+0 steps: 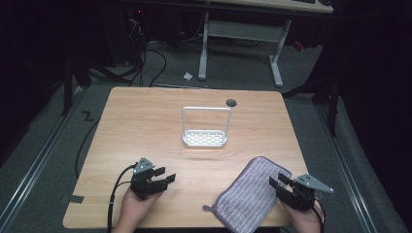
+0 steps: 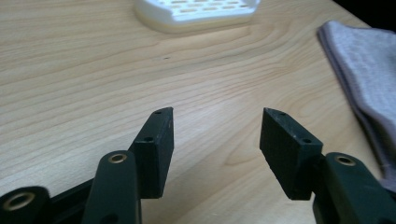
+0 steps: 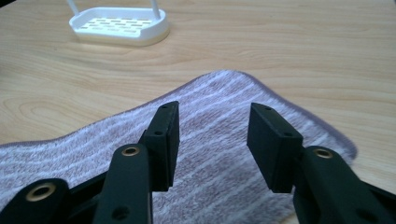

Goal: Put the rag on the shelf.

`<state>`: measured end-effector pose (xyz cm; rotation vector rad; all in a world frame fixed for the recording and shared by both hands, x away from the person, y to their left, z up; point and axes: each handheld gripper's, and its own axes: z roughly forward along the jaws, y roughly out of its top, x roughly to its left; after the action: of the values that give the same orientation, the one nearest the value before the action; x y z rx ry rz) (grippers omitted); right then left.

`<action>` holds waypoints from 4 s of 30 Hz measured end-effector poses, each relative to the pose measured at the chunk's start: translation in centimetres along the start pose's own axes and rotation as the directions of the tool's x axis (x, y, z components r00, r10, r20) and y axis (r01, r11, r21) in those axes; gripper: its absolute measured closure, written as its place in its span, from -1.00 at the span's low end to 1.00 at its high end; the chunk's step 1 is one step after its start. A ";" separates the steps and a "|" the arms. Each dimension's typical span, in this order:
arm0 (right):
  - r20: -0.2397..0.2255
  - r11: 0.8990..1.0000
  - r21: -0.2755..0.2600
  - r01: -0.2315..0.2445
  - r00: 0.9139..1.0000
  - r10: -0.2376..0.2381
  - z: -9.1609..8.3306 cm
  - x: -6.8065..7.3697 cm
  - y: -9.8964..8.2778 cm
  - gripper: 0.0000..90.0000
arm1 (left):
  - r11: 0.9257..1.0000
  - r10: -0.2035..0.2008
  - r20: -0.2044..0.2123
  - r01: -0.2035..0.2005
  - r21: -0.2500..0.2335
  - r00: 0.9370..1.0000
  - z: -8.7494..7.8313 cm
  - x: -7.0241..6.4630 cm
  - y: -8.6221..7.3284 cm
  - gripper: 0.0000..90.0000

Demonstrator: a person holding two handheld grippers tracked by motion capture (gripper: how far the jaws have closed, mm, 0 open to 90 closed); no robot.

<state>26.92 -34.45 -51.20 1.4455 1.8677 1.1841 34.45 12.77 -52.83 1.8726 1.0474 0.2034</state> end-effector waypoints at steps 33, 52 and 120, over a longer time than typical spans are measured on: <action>-0.116 0.942 0.236 0.239 0.969 -0.217 8.0 7.1 1.3 1.00 | 0.999 0.045 0.029 -0.046 0.001 0.999 0.1 -1.0 -0.7 0.65; -0.241 0.931 0.182 0.317 0.932 -0.271 9.8 10.9 1.2 0.98 | 0.959 0.222 0.170 -0.247 0.142 0.960 3.5 -7.3 -1.6 0.65; -0.122 0.971 0.115 0.211 0.973 -0.197 11.3 10.6 2.4 0.87 | 0.995 0.089 -0.040 -0.087 0.045 0.995 7.1 -5.6 1.2 0.81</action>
<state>33.86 -20.52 -53.46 1.2371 2.1450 1.0806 35.47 3.74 -54.14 1.9630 1.0057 0.2736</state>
